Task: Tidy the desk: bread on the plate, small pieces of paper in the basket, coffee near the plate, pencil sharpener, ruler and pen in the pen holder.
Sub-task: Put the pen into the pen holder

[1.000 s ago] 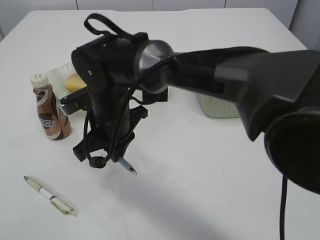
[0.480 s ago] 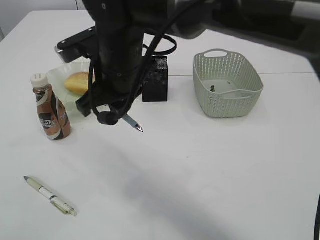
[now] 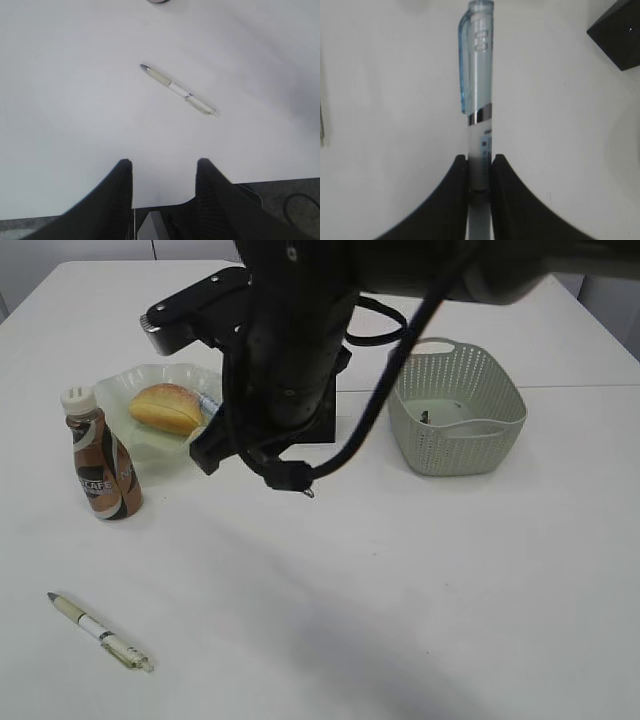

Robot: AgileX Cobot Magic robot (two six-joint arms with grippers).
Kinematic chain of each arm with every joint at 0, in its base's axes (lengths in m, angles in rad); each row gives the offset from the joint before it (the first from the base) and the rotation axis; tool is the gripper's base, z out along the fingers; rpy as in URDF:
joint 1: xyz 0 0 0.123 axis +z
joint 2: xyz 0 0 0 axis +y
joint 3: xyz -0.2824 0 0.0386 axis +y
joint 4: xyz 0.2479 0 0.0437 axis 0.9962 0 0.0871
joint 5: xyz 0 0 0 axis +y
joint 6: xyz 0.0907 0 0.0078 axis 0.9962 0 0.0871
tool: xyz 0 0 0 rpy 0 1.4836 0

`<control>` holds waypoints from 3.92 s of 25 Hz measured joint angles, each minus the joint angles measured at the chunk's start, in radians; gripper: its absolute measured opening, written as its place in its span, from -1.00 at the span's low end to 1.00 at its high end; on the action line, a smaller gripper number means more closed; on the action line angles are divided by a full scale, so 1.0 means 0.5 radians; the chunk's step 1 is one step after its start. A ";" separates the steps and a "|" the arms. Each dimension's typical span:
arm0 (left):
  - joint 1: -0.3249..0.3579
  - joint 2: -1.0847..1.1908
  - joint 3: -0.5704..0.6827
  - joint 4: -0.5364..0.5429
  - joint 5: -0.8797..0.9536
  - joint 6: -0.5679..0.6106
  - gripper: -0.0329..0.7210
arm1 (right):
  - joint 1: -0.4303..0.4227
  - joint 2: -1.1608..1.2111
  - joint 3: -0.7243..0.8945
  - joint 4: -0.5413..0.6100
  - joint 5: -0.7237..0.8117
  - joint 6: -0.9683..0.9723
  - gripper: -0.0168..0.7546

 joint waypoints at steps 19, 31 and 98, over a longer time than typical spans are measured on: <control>0.000 0.000 0.000 -0.070 0.000 0.000 -0.10 | -0.240 -0.417 0.782 -0.276 -1.259 -0.013 -0.70; 0.000 0.000 0.000 -0.073 0.000 0.000 -0.10 | -0.480 -0.413 0.787 -0.285 -1.968 0.030 -0.73; 0.000 0.000 0.000 -0.075 0.000 0.000 -0.10 | -0.768 0.766 0.007 0.310 -2.809 0.059 -0.73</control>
